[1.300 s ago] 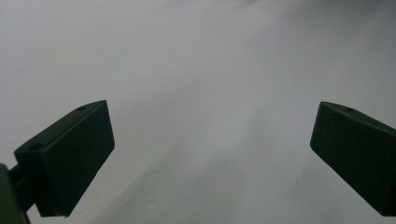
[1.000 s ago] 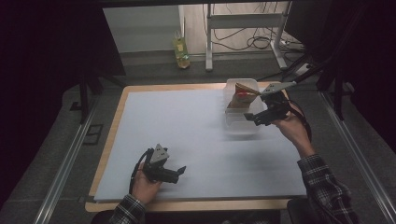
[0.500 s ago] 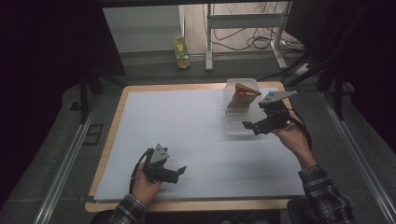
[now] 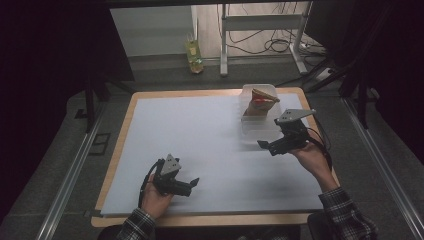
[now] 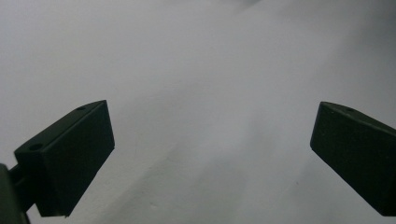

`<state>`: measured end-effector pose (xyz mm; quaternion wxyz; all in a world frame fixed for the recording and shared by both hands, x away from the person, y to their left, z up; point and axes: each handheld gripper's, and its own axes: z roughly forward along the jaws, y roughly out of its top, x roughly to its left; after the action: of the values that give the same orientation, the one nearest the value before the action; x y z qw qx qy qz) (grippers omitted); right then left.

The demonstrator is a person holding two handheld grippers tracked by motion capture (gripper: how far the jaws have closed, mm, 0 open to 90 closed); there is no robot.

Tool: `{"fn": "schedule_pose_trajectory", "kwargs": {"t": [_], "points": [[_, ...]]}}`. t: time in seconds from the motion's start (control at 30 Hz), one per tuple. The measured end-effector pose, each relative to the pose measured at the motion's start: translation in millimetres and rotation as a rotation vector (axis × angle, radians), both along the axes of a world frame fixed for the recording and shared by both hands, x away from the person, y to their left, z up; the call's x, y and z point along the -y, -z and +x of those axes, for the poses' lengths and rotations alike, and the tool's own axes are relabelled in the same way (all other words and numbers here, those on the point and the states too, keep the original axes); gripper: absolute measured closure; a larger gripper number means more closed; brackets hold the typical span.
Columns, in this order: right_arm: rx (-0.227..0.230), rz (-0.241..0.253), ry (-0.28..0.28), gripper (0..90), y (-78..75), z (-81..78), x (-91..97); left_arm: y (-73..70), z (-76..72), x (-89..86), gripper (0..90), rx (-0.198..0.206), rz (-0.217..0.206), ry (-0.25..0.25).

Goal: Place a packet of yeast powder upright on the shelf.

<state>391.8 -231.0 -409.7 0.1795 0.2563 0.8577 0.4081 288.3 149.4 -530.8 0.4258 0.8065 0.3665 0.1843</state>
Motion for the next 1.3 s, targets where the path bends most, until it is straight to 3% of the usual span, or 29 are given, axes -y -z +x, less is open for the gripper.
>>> {"fn": "schedule_pose_trajectory", "kwargs": {"t": [0.6,0.73,0.97,1.3], "points": [[0.004,0.008,-0.033,0.0,14.9,-29.7,0.7,0.1,0.1,0.4,0.0,-0.001,0.000,0.000],[0.008,0.042,-0.037,0.0,17.0,-35.6,3.1,0.3,0.1,0.4,0.0,-0.002,-0.001,0.001],[0.014,0.007,-0.045,0.0,23.2,-46.0,3.4,0.5,0.0,0.8,0.0,-0.004,-0.005,-0.002],[0.004,0.035,-0.040,0.0,29.0,-57.8,10.2,0.3,-0.2,1.1,0.0,-0.001,-0.001,0.002]]}}
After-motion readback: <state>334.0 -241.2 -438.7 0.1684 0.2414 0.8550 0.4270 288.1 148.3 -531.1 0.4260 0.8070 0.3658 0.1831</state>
